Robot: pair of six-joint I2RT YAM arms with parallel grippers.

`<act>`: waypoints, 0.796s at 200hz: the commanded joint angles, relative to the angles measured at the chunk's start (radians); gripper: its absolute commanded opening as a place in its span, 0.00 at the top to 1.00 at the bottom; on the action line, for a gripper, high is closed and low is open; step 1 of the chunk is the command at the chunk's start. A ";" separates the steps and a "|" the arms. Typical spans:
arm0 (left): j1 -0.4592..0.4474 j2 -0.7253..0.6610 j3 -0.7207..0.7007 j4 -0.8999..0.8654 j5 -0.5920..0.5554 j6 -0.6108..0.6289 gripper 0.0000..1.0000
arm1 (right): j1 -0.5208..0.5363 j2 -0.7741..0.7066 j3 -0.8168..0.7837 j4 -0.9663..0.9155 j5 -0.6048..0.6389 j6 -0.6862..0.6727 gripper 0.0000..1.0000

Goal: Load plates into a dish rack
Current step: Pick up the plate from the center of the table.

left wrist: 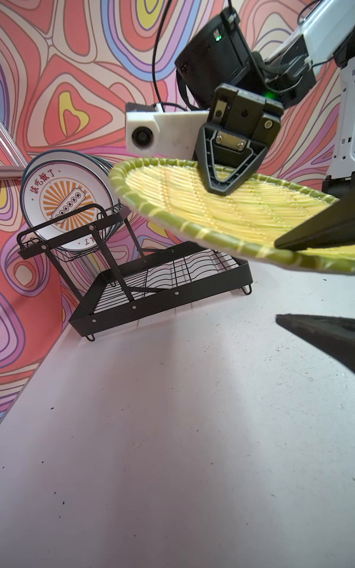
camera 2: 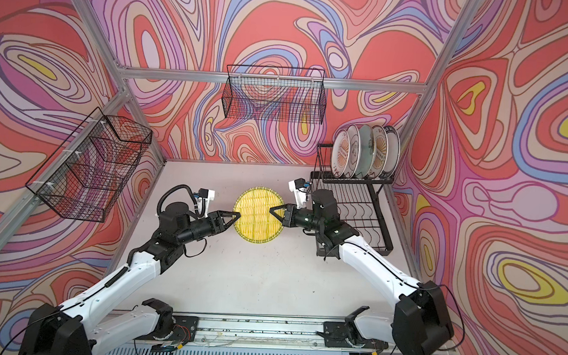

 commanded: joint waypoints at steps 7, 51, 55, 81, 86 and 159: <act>-0.003 -0.034 0.025 -0.066 -0.039 0.044 0.62 | 0.000 -0.050 0.089 -0.100 0.069 -0.096 1.00; -0.003 -0.053 0.025 -0.093 -0.045 0.057 0.62 | -0.004 -0.067 0.172 -0.222 0.177 -0.179 1.00; -0.003 -0.054 0.025 -0.095 -0.046 0.057 0.62 | -0.003 -0.068 0.179 -0.227 0.185 -0.185 1.00; -0.002 -0.059 0.025 -0.101 -0.047 0.062 0.63 | -0.007 -0.077 0.220 -0.275 0.221 -0.230 1.00; -0.003 -0.060 0.025 -0.101 -0.047 0.062 0.63 | -0.007 -0.078 0.232 -0.289 0.231 -0.238 1.00; -0.002 -0.074 0.025 -0.105 -0.028 0.055 0.63 | -0.014 -0.089 0.427 -0.472 0.514 -0.396 1.00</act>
